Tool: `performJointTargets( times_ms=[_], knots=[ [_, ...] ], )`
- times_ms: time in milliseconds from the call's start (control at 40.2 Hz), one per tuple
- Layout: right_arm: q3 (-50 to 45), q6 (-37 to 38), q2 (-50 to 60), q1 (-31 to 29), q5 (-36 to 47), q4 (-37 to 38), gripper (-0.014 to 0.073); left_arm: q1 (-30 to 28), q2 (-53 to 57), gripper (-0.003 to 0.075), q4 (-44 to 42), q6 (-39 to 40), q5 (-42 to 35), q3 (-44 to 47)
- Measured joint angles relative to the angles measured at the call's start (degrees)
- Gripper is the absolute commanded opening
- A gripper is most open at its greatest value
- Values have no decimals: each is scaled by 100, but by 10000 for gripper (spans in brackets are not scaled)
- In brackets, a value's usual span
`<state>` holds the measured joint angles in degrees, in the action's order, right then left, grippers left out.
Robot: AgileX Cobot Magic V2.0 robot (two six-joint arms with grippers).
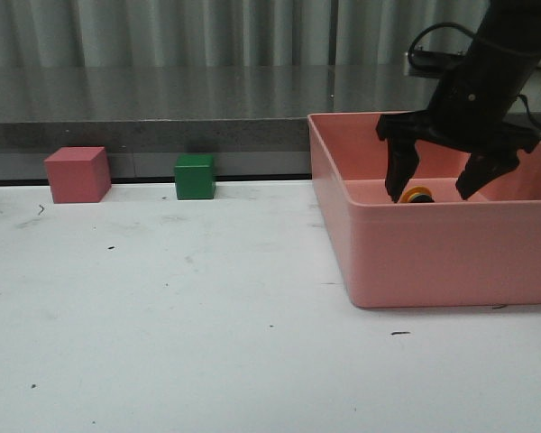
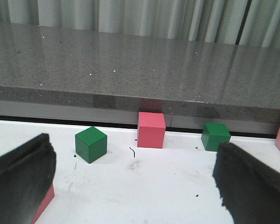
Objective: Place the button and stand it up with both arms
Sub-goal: 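Lower the right gripper into the bin and grasp the yellow button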
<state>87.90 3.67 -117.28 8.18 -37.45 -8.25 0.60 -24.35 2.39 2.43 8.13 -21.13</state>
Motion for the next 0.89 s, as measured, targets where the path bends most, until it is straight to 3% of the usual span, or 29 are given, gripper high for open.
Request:
performJointTargets(
  times_ms=[224,472,596,895],
  knots=[
    [402,0,-496,0,-109,0,612,0,0,658,0,0,0,0],
    [438,0,-513,0,-208,0,284,0,0,658,0,0,-4,0],
    [451,0,-513,0,-256,-11,178,0,0,658,0,0,-4,0],
    [1010,0,-500,0,-956,-11,161,0,0,658,0,0,-4,0]
  ],
)
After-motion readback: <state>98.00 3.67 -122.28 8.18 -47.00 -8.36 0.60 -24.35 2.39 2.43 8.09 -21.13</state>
